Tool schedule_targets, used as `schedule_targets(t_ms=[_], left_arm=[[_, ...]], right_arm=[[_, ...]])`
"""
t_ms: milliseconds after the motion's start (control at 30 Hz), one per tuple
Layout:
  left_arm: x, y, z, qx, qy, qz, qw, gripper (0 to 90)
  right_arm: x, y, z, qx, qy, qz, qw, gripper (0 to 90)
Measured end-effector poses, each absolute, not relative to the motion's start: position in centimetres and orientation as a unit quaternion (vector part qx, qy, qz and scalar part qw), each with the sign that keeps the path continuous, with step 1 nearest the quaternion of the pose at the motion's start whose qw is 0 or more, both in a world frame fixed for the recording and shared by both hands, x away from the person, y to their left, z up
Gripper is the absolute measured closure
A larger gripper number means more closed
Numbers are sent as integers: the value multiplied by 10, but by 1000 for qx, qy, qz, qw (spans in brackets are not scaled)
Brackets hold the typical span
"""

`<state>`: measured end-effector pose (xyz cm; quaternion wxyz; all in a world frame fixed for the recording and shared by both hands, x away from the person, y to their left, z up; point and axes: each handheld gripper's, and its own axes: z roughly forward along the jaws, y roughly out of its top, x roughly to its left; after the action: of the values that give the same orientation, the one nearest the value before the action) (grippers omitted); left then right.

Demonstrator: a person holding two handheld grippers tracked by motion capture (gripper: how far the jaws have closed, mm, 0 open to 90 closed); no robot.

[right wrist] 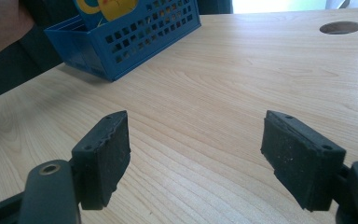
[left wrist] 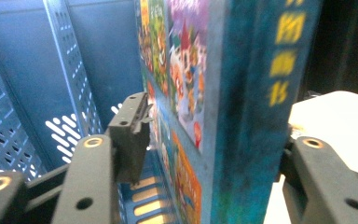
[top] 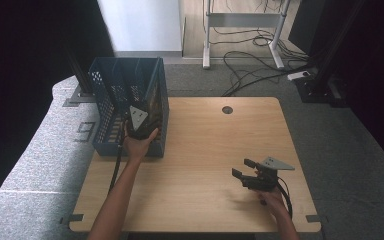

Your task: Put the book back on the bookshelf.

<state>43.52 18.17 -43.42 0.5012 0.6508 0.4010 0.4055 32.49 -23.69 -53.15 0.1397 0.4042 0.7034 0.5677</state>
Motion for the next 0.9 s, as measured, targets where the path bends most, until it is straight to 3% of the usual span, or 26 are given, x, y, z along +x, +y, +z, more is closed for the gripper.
schedule_targets(t_ms=[300,900], left_arm=[[431,191,-437,649,417,365,521,376],[397,205,-442,665,415,321,532,364]], right_arm=[[325,-236,-532,403,705,567,138,229],[325,-234,-533,401,707,566,134,225]])
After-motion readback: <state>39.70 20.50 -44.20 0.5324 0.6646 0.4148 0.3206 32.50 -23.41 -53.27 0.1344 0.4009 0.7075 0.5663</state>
